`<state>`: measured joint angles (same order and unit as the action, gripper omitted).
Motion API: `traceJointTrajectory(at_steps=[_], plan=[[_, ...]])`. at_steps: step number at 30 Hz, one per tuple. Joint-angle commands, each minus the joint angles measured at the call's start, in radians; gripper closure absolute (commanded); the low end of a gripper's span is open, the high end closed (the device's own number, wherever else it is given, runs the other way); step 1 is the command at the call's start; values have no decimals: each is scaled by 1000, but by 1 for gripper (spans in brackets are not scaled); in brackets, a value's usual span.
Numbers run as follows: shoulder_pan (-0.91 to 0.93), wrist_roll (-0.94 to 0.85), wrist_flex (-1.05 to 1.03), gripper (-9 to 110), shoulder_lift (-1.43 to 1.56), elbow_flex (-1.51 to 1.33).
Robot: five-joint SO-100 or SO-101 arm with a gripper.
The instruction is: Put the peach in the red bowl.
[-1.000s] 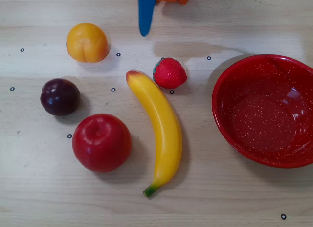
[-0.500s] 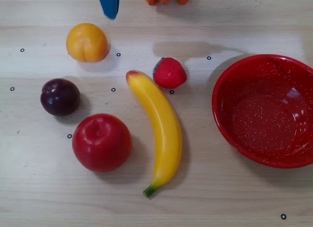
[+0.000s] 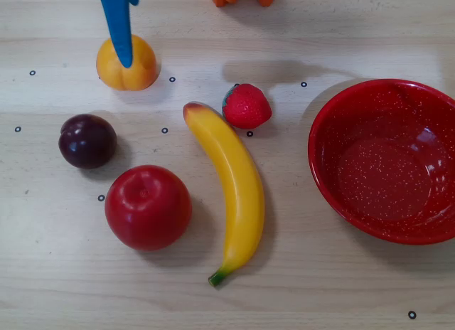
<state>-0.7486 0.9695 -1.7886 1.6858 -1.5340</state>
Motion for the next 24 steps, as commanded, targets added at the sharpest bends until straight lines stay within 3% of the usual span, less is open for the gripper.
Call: traceJointTrajectory(at_steps=[1,6,24], plan=[[-64,97,-20,47,23,29],[-141,190,26,44,2,-15],[-169,244,327,38,-120,-178]])
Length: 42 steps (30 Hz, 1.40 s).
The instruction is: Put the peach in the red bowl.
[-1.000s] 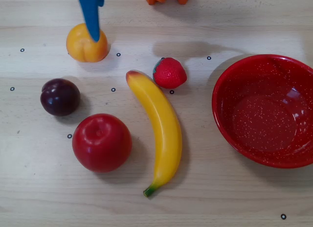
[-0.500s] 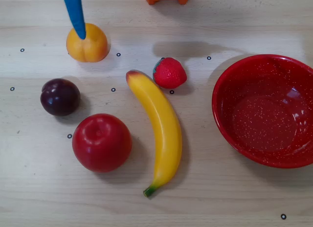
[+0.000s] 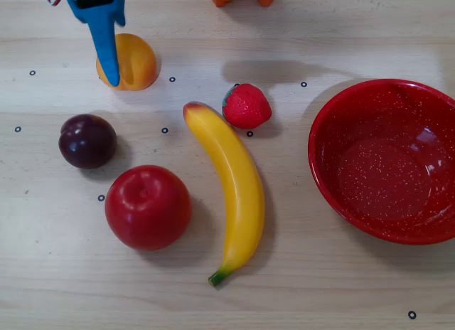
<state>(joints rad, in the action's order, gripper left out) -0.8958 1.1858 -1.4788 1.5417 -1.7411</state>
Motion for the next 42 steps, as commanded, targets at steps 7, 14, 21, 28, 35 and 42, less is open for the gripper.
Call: traceJointTrajectory(at_steps=[7,14,21,28,35,42], plan=[[-14,63,29,37,-5,23],[0,61,32,37,-35,18],[-2,80,38,38,-71,9],[3,78,101,38,-107,0],[6,81,167,38,-130,-28],[8,72,201,38,-140,-44]])
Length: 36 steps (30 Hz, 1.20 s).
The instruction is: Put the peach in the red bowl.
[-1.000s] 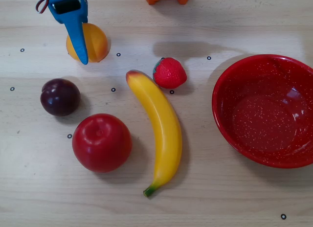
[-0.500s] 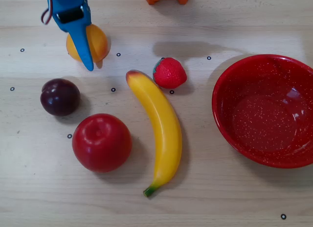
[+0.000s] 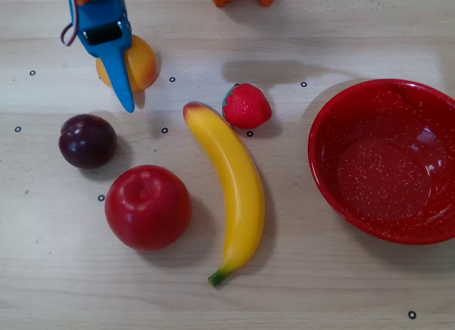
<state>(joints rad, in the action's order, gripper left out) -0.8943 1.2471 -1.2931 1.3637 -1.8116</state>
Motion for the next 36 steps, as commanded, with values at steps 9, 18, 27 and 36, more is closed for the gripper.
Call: traceJointTrajectory(at_steps=[9,18,27,36], plan=[[3,11,18,43,46,11],[2,14,15,47,57,5],[3,14,31,52,67,-11],[2,-6,55,51,69,-14]])
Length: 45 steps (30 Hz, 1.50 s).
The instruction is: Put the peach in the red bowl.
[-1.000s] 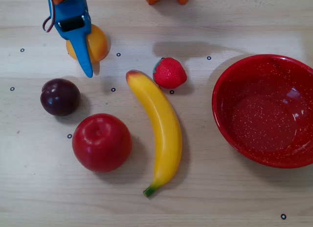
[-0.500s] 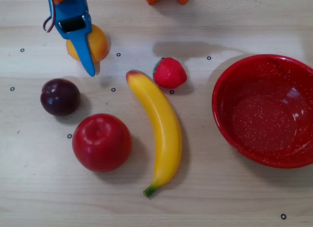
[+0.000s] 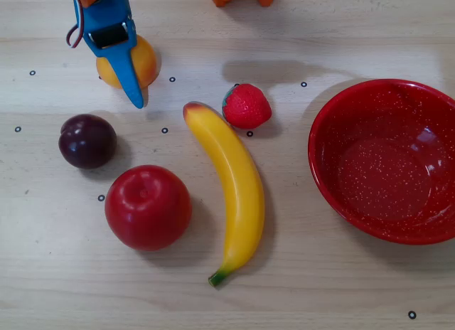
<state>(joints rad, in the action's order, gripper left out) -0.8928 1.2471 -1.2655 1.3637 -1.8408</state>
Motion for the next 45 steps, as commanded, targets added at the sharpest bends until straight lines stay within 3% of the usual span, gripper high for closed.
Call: traceJointTrajectory(at_steps=[1,26,45], plan=[[0,-8,34,51,69,14],[0,-2,63,64,69,6],[15,23,58,83,69,5]])
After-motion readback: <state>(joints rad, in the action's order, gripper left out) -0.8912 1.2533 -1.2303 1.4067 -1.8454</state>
